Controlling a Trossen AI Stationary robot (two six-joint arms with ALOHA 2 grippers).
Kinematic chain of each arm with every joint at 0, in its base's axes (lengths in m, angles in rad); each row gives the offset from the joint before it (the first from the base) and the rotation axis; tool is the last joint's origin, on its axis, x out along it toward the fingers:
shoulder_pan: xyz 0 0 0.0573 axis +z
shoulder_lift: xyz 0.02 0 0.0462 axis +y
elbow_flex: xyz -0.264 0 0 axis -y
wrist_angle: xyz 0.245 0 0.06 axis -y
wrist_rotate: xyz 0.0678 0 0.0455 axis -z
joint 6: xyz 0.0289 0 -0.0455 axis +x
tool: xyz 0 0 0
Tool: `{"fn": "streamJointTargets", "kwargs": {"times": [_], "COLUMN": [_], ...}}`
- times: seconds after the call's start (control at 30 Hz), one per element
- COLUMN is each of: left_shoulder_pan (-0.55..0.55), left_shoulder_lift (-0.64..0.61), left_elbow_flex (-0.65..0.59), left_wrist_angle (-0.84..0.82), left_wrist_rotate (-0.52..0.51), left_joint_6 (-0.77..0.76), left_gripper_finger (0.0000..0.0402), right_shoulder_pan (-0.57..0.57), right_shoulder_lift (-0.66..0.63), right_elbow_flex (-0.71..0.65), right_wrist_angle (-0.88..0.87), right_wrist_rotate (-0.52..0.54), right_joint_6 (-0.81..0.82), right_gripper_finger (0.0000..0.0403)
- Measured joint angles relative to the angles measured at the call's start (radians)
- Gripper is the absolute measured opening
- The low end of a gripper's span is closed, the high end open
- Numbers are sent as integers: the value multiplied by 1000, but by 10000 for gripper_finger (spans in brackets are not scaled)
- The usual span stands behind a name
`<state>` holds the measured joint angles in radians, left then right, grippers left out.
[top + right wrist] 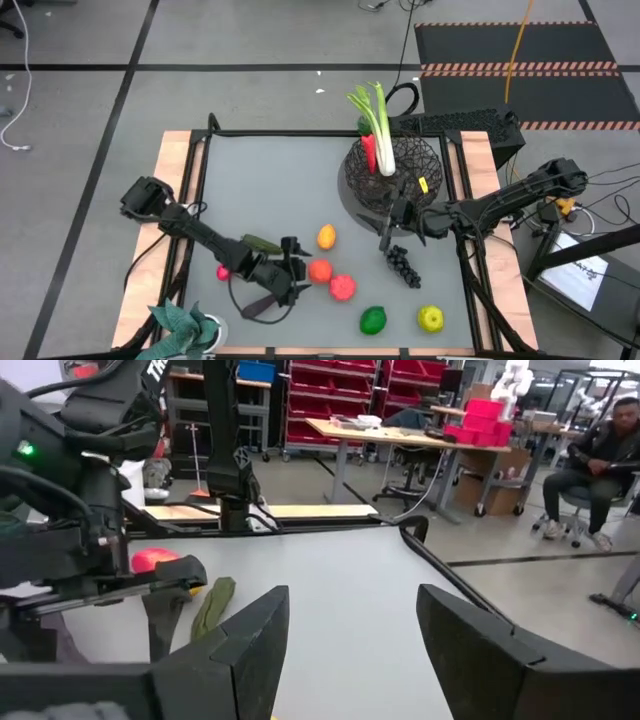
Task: Build produce basket
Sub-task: Put the orange into the black wire basket
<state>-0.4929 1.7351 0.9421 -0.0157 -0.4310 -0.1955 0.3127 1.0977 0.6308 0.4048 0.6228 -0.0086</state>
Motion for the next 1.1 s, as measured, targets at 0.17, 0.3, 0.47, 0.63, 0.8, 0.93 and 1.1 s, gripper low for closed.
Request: {"fn": "streamJointTargets", "kwargs": {"times": [0.17,0.3,0.47,0.63,0.8,0.93,1.1], "left_shoulder_pan": [34,59,75,85,90,94,101], "left_shoulder_lift": [6,6,6,21,51,68,93], "left_elbow_flex": [0,0,0,0,-2,1,0], "left_wrist_angle": [29,16,28,33,56,100,93], "left_wrist_rotate": [37,49,121,150,159,162,173], "left_joint_6": [45,59,82,81,79,85,82], "left_gripper_finger": [399,399,399,399,399,385,339], "right_shoulder_pan": [17,31,37,37,37,37,37], "right_shoulder_lift": [0,0,0,0,0,0,0], "right_elbow_flex": [0,0,0,0,0,0,0], "right_wrist_angle": [-2,-4,-6,-6,-12,-16,-16], "right_wrist_rotate": [0,0,0,0,0,0,0], "right_joint_6": [1,1,6,21,21,21,19], "right_gripper_finger": [215,215,215,215,215,215,215]}}
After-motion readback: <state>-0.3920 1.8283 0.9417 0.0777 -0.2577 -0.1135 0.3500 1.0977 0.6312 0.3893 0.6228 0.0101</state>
